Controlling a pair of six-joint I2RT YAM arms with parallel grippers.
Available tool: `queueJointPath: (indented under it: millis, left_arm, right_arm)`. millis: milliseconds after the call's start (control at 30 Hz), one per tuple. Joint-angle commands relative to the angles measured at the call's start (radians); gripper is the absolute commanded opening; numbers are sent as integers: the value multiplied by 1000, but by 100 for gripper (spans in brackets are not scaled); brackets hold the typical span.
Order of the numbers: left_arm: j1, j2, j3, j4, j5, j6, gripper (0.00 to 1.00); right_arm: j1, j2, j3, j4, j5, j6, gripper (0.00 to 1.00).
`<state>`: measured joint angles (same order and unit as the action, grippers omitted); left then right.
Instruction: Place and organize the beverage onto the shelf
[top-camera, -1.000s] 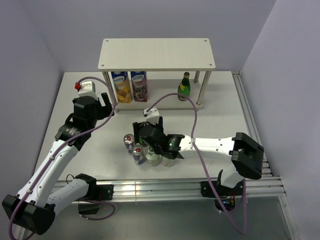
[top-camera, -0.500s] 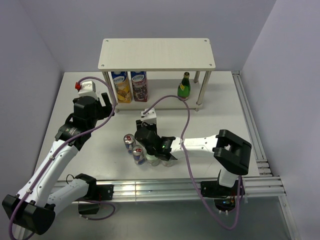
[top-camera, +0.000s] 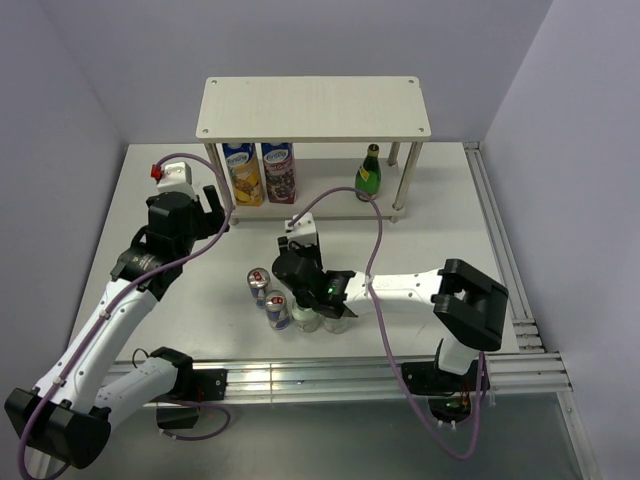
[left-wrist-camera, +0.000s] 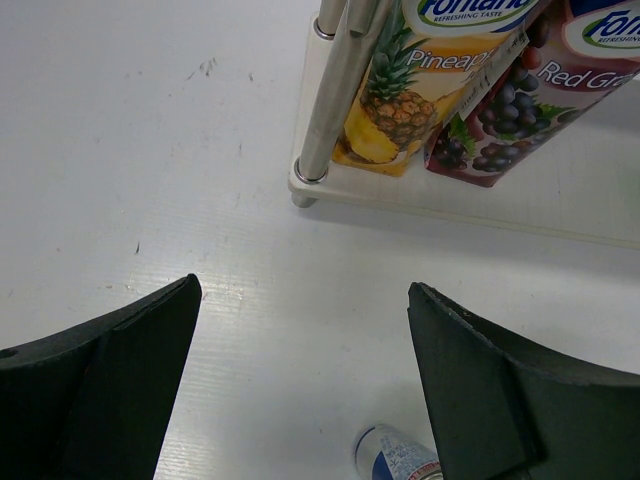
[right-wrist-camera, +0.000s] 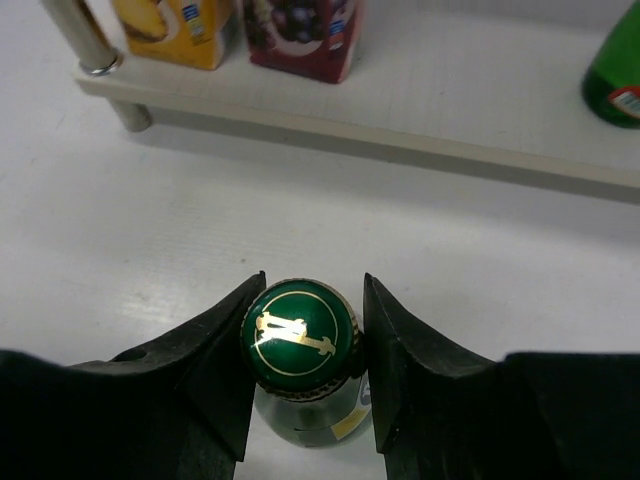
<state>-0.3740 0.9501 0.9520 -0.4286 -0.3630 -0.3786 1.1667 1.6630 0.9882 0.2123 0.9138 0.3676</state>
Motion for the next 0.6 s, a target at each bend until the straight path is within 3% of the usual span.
queueJointPath:
  millis: [0,267,567]
  left_arm:
    - [4,3,1,31,16,17,91]
    - [4,9,2,31,22,18,91]
    - [4,19,4,30,22,17,91]
  right_arm:
    - [-47,-126,69,85,112,-68,0]
    - [-237,-172,113,116,56,-127,0]
    - [-395,-77,243,162,-32,-177,0]
